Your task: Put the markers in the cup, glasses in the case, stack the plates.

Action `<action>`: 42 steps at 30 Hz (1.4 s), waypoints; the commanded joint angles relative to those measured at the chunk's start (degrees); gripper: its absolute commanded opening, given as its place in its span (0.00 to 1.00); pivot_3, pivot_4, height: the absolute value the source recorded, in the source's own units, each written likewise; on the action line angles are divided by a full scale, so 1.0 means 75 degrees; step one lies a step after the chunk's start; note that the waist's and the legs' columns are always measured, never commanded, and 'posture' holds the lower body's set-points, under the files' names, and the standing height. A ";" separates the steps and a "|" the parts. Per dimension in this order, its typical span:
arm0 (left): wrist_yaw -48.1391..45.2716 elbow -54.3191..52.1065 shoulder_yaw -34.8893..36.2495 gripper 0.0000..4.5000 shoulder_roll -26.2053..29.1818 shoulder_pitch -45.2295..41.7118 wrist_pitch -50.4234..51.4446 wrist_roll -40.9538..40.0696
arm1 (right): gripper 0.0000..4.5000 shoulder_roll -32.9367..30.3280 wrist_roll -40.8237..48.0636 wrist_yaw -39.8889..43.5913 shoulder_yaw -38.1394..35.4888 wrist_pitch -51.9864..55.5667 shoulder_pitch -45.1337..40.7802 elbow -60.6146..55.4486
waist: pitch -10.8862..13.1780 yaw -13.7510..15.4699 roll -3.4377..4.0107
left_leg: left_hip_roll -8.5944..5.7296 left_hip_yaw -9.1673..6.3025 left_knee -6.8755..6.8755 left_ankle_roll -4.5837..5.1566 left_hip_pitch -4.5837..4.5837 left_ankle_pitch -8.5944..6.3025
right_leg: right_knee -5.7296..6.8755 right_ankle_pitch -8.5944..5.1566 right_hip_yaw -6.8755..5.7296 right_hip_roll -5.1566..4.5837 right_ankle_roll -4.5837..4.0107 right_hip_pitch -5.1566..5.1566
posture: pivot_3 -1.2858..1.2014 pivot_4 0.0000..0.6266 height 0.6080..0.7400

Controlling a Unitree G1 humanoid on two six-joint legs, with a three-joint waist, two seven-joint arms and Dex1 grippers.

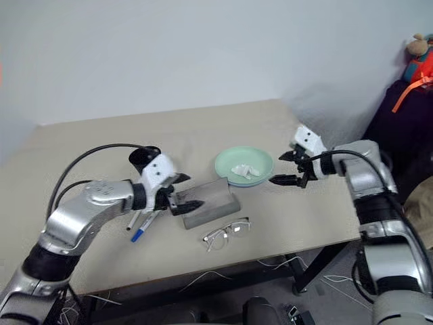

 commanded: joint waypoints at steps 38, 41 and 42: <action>-0.0498 0.0825 -0.4473 1.00 -0.1629 -0.3286 0.2576 0.1578 | 1.00 -0.1277 0.2540 0.0818 -0.0745 0.1613 0.0787 -0.2959 | 0.0011 0.0179 -0.0011 | -0.0009 0.0004 0.0029 0.0012 -0.0019 0.0003 | -0.0005 -0.0004 0.0029 0.0007 0.0004 -0.0005 | 0.52 0.00 0.90; -0.0498 0.0825 -0.4472 1.00 -0.1629 -0.3286 0.2576 0.1579 | 1.00 -0.1289 0.2561 0.0803 -0.0735 0.1608 0.0788 -0.2959 | 0.0011 0.0181 -0.0010 | -0.0008 0.0003 0.0028 0.0012 -0.0018 0.0003 | -0.0004 -0.0004 0.0028 0.0007 0.0004 -0.0005 | 0.52 0.00 0.90; -0.0499 0.0825 -0.4472 1.00 -0.1629 -0.3286 0.2576 0.1579 | 1.00 -0.1293 0.2569 0.0798 -0.0731 0.1607 0.0788 -0.2960 | 0.0011 0.0181 -0.0010 | -0.0008 0.0003 0.0028 0.0012 -0.0018 0.0003 | -0.0004 -0.0004 0.0028 0.0008 0.0004 -0.0005 | 0.52 0.00 0.90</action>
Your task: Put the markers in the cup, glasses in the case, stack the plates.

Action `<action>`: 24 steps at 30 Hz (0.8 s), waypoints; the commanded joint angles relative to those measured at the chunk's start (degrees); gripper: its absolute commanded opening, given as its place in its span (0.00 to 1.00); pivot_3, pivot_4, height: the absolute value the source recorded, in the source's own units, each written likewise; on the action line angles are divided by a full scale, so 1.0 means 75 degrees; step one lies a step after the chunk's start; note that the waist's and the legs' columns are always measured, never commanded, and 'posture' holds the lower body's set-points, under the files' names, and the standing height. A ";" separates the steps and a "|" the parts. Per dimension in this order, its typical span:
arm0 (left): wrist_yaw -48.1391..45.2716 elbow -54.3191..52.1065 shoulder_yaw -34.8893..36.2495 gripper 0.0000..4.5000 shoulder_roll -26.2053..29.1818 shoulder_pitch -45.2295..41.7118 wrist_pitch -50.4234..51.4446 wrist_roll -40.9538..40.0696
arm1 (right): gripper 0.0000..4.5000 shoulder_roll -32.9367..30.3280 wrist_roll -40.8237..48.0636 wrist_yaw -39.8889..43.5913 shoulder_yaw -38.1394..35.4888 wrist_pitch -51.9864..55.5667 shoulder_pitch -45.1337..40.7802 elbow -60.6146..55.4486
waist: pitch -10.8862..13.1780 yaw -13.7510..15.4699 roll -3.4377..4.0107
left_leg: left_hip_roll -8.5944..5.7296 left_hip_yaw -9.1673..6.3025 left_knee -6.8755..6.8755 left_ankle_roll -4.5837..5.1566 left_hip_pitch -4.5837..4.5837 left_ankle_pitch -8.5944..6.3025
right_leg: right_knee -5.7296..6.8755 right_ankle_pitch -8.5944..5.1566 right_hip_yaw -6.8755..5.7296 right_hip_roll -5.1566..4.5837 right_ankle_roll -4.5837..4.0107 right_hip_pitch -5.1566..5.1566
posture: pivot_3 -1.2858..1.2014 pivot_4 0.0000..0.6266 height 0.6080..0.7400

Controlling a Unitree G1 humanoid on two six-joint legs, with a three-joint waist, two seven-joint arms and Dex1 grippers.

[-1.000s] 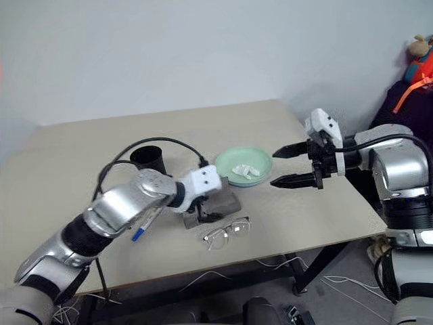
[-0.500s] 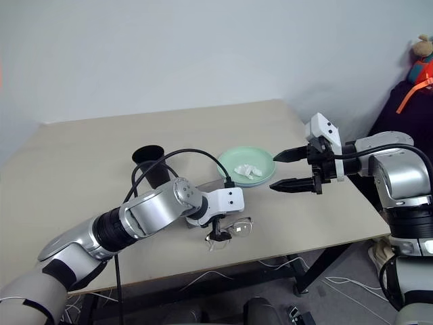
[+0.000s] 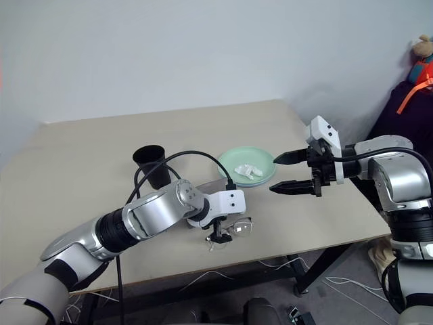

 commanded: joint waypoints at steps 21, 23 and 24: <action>0.0428 0.1528 0.0067 0.48 -0.1109 0.0147 -0.0222 0.0412 | 1.00 -0.0129 0.0358 -0.0430 -0.0197 0.0072 0.0038 -0.0575 | -0.0003 0.0004 0.0002 | -0.0002 -0.0001 0.0015 0.0000 -0.0001 0.0000 | 0.0002 0.0000 0.0003 0.0001 0.0000 0.0005 | 0.52 0.00 0.90; 0.0423 0.1529 0.0071 0.48 -0.1120 0.0152 -0.0217 0.0422 | 1.00 -0.0133 0.0362 -0.0441 -0.0195 0.0076 0.0051 -0.0597 | -0.0003 0.0005 0.0003 | -0.0002 0.0001 0.0017 0.0000 -0.0001 0.0000 | 0.0002 0.0000 0.0003 0.0001 0.0001 0.0006 | 0.52 0.00 0.90; 0.0420 0.1533 0.0071 0.48 -0.1122 0.0151 -0.0219 0.0426 | 1.00 -0.0135 0.0364 -0.0448 -0.0194 0.0076 0.0054 -0.0603 | -0.0003 0.0004 0.0003 | -0.0003 0.0001 0.0017 0.0000 -0.0001 0.0000 | 0.0001 0.0000 0.0004 0.0001 0.0001 0.0007 | 0.52 0.00 0.90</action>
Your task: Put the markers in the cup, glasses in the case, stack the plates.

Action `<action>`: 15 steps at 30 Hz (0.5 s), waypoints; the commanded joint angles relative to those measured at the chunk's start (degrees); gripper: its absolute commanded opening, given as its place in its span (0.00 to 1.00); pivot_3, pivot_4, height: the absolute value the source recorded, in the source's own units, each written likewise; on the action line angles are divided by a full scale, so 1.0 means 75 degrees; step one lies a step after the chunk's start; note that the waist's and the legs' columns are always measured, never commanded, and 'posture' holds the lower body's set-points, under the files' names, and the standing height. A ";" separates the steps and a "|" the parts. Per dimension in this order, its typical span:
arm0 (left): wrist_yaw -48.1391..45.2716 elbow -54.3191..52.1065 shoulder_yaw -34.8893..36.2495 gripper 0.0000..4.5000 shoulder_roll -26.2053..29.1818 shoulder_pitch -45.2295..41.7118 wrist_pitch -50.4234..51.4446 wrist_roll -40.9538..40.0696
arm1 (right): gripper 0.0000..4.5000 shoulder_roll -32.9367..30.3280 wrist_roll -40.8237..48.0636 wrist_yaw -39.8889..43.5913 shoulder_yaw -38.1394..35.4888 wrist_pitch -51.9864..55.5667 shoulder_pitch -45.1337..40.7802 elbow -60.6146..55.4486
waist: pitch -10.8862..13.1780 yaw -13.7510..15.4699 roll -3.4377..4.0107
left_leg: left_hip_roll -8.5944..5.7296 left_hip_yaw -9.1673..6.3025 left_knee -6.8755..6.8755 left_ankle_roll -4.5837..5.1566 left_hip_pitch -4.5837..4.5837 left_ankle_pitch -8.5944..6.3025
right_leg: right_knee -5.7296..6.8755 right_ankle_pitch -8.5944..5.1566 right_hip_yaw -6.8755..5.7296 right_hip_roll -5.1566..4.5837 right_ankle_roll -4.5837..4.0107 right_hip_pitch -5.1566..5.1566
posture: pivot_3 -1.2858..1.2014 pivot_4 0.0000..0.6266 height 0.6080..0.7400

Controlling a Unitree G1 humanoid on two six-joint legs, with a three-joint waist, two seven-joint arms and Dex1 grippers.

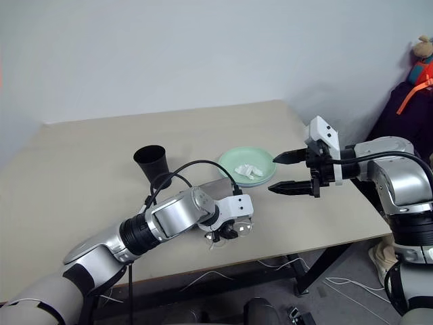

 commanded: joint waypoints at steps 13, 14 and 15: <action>-0.0097 0.0104 0.0210 0.04 0.0033 -0.0263 -0.0173 0.0209 | 1.00 0.0008 0.0186 -0.0174 -0.0089 -0.0003 -0.0244 -0.0187 | -0.0002 0.0024 0.0002 | -0.0003 -0.0001 0.0009 0.0001 0.0001 0.0001 | -0.0003 -0.0001 0.0000 -0.0001 0.0001 0.0013 | 0.52 0.00 0.90; -0.0117 0.0109 0.0226 0.03 0.0034 -0.0279 -0.0186 0.0212 | 1.00 0.0016 0.0183 -0.0183 -0.0082 -0.0006 -0.0257 -0.0179 | -0.0002 0.0024 0.0002 | -0.0002 -0.0001 0.0011 0.0001 0.0000 0.0001 | -0.0006 -0.0002 0.0001 -0.0002 0.0003 0.0014 | 0.52 0.00 0.90; -0.0139 0.0103 0.0232 0.00 0.0041 -0.0296 -0.0204 0.0215 | 1.00 0.0024 0.0180 -0.0192 -0.0074 -0.0011 -0.0271 -0.0177 | -0.0001 0.0022 0.0001 | -0.0002 0.0000 0.0013 0.0002 0.0000 0.0001 | -0.0008 -0.0004 0.0000 -0.0003 0.0006 0.0015 | 0.52 0.00 0.90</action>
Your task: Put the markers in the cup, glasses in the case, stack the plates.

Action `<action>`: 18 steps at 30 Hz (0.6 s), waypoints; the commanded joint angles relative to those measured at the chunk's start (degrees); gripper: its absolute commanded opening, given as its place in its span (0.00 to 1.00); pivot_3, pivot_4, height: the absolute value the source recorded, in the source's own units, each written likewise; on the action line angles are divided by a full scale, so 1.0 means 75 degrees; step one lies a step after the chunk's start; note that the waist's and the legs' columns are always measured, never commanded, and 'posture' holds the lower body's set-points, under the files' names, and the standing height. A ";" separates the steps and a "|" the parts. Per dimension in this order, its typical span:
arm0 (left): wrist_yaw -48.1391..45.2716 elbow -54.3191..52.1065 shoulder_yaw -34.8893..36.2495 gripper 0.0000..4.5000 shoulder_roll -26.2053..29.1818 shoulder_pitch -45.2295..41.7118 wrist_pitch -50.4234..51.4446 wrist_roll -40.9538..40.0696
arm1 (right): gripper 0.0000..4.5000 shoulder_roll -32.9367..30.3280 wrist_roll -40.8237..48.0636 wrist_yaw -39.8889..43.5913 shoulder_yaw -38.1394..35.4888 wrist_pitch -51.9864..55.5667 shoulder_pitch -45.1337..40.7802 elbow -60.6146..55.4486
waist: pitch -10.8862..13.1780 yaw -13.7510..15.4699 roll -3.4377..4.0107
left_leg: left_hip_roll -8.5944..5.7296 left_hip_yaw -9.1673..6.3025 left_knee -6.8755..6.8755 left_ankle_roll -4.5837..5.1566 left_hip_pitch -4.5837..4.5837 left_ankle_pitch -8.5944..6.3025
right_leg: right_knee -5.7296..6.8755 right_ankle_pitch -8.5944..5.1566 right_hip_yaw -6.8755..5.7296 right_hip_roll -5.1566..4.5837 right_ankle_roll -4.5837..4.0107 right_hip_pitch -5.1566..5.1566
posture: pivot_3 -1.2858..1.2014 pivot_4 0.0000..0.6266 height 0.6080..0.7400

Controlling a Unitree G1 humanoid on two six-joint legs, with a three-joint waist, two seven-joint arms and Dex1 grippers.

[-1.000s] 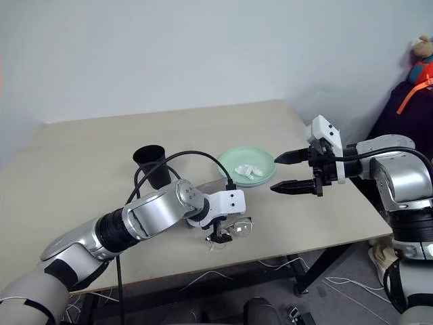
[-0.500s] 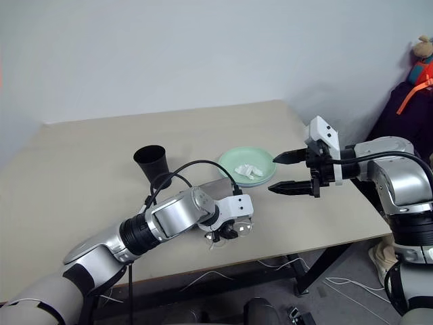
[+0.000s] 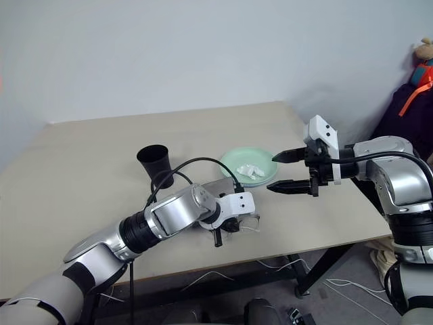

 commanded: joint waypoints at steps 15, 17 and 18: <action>-0.0488 0.0223 0.1332 0.00 0.0002 -0.0854 -0.0175 -0.0297 | 1.00 0.0050 0.0044 0.0003 0.0043 -0.0125 -0.0461 -0.0012 | -0.0002 -0.0024 0.0004 | -0.0001 0.0002 -0.0010 0.0018 -0.0004 0.0010 | 0.0005 -0.0001 0.0000 0.0000 0.0003 -0.0016 | 0.52 0.00 0.90; -0.0657 0.0303 0.1539 0.00 0.0083 -0.0976 -0.0209 -0.0404 | 1.00 0.0066 0.0020 0.0007 0.0074 -0.0160 -0.0505 0.0046 | -0.0002 -0.0025 0.0004 | -0.0005 0.0002 -0.0017 0.0031 -0.0005 -0.0001 | 0.0006 -0.0001 0.0007 0.0000 0.0004 -0.0021 | 0.52 0.00 0.90; -0.0718 0.0332 0.1602 0.00 0.0111 -0.1013 -0.0224 -0.0439 | 1.00 0.0072 0.0015 0.0008 0.0089 -0.0175 -0.0525 0.0071 | -0.0002 -0.0025 0.0004 | -0.0007 0.0002 -0.0021 0.0037 -0.0005 -0.0006 | 0.0007 -0.0001 0.0008 0.0000 0.0004 -0.0023 | 0.52 0.00 0.90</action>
